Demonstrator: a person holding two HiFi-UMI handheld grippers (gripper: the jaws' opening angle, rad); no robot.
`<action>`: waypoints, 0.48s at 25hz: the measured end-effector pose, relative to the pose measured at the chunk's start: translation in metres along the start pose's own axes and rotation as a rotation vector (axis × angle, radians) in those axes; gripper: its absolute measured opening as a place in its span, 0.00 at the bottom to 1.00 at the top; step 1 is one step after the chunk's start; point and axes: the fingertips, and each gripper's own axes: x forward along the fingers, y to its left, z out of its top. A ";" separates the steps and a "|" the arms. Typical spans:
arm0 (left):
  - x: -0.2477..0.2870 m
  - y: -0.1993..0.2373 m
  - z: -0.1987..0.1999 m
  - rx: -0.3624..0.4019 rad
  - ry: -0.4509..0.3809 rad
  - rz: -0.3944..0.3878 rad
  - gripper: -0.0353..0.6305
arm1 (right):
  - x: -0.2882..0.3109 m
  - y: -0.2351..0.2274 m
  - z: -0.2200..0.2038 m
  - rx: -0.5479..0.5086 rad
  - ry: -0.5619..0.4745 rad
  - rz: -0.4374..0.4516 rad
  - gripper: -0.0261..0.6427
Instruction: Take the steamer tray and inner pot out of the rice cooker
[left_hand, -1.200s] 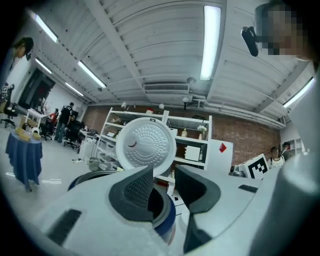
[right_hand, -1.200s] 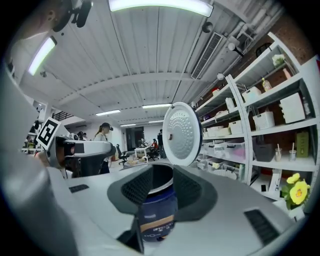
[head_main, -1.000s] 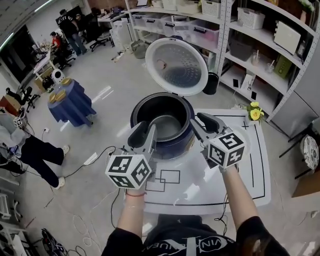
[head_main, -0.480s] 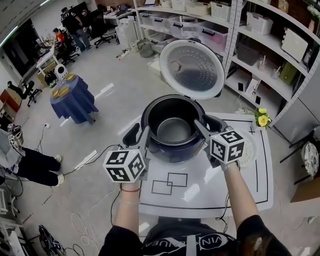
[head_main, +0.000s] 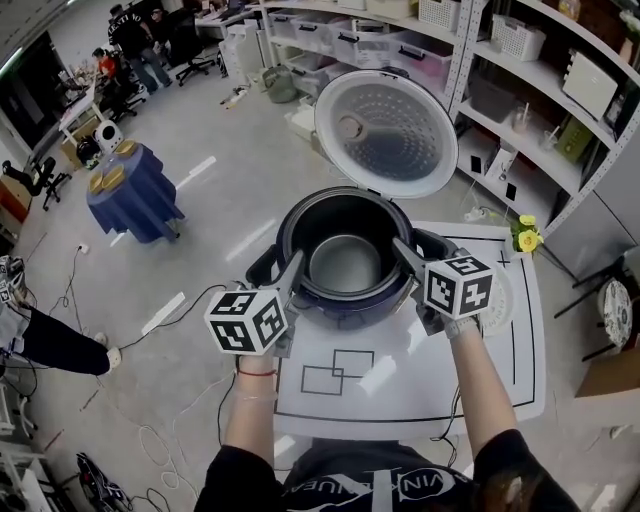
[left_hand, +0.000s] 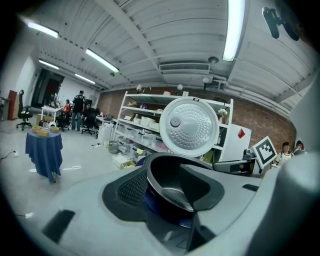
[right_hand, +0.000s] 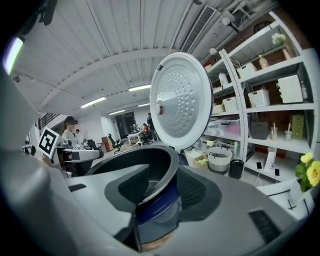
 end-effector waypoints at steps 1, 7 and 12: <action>0.003 0.000 -0.002 0.003 0.010 -0.002 0.32 | 0.000 -0.002 -0.002 0.011 0.006 0.002 0.27; 0.021 0.004 -0.010 -0.012 0.044 -0.019 0.33 | 0.003 -0.007 -0.003 0.050 0.015 -0.004 0.27; 0.025 0.008 -0.010 -0.019 0.043 -0.022 0.33 | 0.006 -0.007 -0.004 0.014 0.029 -0.044 0.26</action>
